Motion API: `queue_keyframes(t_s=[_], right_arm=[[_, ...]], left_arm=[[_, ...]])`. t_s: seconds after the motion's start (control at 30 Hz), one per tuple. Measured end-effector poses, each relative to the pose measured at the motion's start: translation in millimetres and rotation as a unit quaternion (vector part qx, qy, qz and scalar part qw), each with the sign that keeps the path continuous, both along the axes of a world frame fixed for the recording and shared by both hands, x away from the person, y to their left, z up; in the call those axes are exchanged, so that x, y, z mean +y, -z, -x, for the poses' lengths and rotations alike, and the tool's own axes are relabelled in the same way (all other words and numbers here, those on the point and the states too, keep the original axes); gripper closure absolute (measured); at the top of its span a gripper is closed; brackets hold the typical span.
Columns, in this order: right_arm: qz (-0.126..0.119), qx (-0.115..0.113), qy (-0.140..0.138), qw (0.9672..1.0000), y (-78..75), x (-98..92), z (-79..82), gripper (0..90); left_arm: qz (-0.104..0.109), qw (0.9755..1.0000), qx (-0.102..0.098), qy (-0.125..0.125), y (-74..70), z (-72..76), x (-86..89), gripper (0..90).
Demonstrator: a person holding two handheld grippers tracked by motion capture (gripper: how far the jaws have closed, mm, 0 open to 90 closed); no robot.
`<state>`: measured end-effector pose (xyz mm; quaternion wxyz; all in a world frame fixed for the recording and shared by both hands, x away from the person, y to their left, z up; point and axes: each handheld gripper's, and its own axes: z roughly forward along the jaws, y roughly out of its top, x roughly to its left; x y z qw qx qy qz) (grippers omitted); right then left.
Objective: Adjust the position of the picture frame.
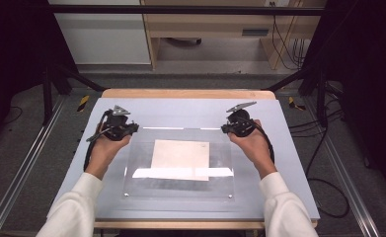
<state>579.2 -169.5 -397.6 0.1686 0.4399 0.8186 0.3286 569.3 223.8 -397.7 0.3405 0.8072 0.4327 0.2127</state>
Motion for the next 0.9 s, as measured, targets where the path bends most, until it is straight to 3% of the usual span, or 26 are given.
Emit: queue_keyframes(t_s=[0.3,0.67,0.9], right_arm=[[0.002,0.011,0.012,0.9999,15.1,-21.1,-6.5,84.9],[-0.007,0.026,0.014,0.9995,37.9,-20.9,-12.3,84.7],[-0.005,0.029,0.014,0.9995,42.7,-18.8,-13.4,84.2]], left_arm=[[0.0,0.9998,0.018,0.001,13.6,-8.5,-18.7,85.1],[-0.016,0.9992,0.038,-0.002,28.7,-9.0,-19.7,85.0],[-0.01,0.9991,0.04,-0.005,39.8,-9.8,-17.2,85.0]])
